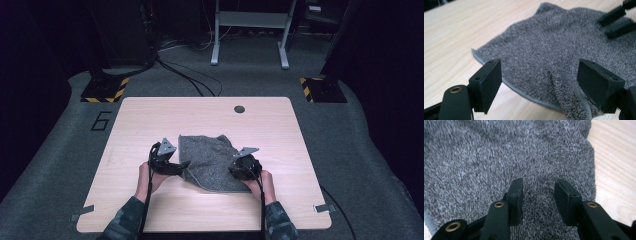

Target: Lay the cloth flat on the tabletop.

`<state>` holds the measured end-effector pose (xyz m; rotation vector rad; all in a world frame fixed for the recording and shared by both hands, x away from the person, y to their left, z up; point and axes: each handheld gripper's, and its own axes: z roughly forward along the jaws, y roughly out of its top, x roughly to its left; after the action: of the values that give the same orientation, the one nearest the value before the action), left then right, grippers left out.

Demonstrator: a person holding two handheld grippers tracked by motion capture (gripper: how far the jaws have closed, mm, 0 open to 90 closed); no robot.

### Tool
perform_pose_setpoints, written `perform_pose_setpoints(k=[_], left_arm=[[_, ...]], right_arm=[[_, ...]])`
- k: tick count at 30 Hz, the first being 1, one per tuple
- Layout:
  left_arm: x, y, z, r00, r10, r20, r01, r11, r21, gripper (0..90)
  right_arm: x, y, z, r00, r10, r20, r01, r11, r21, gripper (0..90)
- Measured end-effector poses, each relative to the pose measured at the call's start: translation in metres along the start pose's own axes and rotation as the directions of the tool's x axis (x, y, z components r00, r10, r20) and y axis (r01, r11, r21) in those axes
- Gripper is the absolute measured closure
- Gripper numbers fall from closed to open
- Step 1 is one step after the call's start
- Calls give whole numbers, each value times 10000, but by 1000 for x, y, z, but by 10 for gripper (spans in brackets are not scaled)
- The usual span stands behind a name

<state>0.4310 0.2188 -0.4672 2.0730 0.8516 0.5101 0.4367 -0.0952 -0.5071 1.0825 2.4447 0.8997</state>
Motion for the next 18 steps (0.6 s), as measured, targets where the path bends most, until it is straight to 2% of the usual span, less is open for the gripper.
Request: perform_pose_setpoints(k=[4,6,8,9,10,13,16,18], left_arm=[[4,5,-14,9999,-43,-138,38,9995,-318,199],[5,6,-14,9999,-143,-74,142,9997,-194,198],[5,6,-7,9999,-158,40,157,9997,198,193],[4,5,-1,9996,-219,179,213,9992,332,188],[4,5,4,9994,-213,286,196,9981,581,183],[-1,2,20,9971,-336,682,271,9952,940,180],[-7,-4,35,9953,-242,939,119,9915,1292,178],[-10,-9,41,9943,-273,1029,122,9894,1445,178]], right_arm=[[-1,-4,1,10000,58,47,-58,10000,80,575],[-2,-5,1,9999,164,-12,-164,9998,63,574],[-2,-6,1,9998,193,7,-193,9998,-5,576],[-1,-6,1,9994,359,10,-359,9994,-27,587],[-2,-7,1,9999,155,-25,-156,9998,-122,597],[1,-10,0,9995,307,-60,-308,9992,-238,619],[5,-13,-3,9994,302,-152,-305,9993,-215,644],[9,-15,-6,9997,72,-242,-76,9998,-196,650]])
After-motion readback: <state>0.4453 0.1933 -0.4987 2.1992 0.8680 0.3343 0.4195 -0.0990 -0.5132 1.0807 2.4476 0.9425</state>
